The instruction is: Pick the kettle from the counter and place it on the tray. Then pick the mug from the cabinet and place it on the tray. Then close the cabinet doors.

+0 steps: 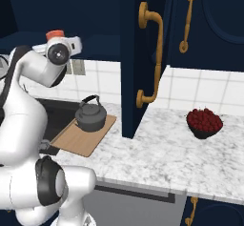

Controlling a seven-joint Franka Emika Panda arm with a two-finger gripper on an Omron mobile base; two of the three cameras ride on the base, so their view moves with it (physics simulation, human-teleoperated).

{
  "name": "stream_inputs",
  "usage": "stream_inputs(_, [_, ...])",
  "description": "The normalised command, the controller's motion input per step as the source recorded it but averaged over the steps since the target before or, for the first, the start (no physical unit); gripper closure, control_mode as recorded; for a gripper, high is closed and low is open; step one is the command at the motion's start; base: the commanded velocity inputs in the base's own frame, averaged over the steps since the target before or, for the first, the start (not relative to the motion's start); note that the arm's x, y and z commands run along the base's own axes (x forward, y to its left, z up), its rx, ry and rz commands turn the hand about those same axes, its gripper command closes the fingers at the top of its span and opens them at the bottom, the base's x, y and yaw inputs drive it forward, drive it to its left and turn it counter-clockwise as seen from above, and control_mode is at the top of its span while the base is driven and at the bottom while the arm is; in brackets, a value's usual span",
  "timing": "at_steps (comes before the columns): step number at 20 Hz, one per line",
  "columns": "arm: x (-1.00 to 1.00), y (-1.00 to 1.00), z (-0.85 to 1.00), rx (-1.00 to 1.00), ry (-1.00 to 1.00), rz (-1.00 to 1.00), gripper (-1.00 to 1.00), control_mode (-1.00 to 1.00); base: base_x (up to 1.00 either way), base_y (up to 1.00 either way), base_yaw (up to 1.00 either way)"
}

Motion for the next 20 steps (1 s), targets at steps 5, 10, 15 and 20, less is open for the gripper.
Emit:
stream_inputs(5, [-1.0, -0.13, 0.0, 0.0, -0.11, 0.02, 1.0, -1.0, 0.0, 0.0, 0.0])
stream_inputs(10, [-1.0, -0.13, 0.0, 0.0, -0.07, 0.01, 1.0, -1.0, 0.0, 0.0, 0.0])
stream_inputs(15, [-1.0, -0.25, -0.01, 0.0, -0.1, 0.01, 1.0, -1.0, 0.0, 0.0, 0.0])
stream_inputs(20, [-0.97, -0.46, -0.01, 0.0, -0.11, 0.05, 1.0, -1.0, 0.0, 0.0, 0.0])
